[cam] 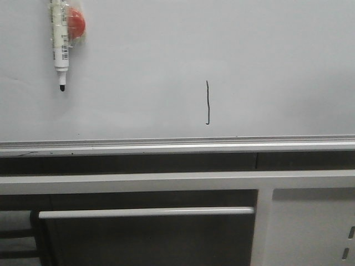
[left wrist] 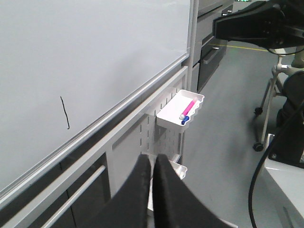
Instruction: Write number 1 on whiteboard
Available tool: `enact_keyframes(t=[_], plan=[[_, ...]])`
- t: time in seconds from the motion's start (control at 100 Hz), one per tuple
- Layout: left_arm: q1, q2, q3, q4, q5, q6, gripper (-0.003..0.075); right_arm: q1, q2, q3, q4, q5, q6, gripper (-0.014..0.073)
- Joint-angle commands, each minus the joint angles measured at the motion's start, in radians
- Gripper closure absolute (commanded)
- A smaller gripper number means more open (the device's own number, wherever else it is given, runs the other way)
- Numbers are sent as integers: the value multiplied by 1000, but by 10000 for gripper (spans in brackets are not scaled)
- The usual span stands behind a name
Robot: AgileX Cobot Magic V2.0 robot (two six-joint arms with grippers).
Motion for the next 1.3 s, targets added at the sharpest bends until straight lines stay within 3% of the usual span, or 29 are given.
enact_keyframes(t=[0.0,0.19,0.28,0.42,0.61,0.82,1.29], plan=[[-5,3,-28,-1,-92,-5,741,0,9,-24,23,-51,-2,643],[-5,11,-13,-16,-164,-5,741,0,9,-24,23,-51,-2,643],[26,16,8,76,-184,-53,741,0,9,-24,23,-51,-2,643],[193,16,33,237,-169,-276,741,0,9,-24,23,-51,-2,643],[480,-27,33,582,-69,-603,741,0,9,-24,23,-51,-2,643],[681,-153,33,600,109,-609,741,0,9,-24,23,-51,-2,643],[1119,-545,232,643,174,-642,741,0,9,-24,23,-51,-2,643]])
